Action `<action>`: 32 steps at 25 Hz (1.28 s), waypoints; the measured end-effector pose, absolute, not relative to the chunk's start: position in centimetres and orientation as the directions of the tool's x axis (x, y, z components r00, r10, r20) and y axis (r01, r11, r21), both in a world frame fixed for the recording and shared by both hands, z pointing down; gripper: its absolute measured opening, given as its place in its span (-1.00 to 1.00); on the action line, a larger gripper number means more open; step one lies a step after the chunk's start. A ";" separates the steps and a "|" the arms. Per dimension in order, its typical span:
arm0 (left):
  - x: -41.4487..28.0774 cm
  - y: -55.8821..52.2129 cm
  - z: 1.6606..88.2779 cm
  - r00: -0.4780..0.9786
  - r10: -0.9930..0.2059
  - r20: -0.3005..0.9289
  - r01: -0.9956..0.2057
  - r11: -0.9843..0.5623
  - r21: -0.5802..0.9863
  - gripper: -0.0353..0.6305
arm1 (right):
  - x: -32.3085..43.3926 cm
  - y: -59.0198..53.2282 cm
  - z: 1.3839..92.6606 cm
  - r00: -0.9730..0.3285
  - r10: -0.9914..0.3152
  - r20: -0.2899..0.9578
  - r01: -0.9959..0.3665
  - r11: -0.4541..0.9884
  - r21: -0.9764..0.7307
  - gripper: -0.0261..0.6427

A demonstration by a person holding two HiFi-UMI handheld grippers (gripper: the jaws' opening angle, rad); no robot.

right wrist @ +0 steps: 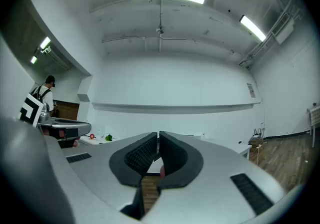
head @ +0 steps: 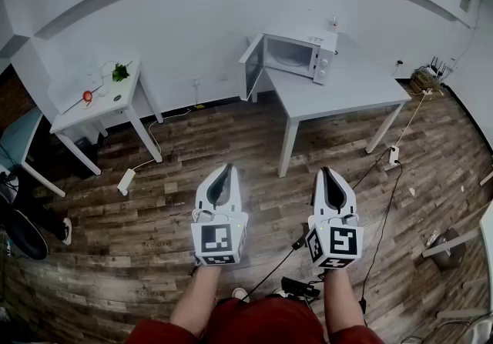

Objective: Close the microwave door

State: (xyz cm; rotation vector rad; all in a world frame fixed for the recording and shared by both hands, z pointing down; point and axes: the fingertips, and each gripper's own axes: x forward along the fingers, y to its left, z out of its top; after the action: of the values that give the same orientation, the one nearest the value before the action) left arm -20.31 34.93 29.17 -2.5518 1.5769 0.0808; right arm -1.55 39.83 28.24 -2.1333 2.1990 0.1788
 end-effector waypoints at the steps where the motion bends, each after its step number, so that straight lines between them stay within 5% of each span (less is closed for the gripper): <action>1: -20.2 35.0 29.1 0.447 -0.886 -0.120 -0.894 -0.439 -0.089 -0.82 | -1.4 39.9 28.2 -0.033 -0.991 -0.132 -0.999 0.029 0.034 -0.81; 32: -11.5 37.4 29.8 0.391 -0.914 -0.110 -0.919 -0.383 -0.091 -0.82 | 6.6 40.5 30.0 -0.105 -0.986 -0.130 -0.994 0.105 0.000 -0.81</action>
State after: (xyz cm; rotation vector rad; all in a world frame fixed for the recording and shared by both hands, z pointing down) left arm -11.51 37.43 29.85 -2.5032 1.6603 0.0627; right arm 6.58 40.53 30.02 -2.0345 2.2616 0.1334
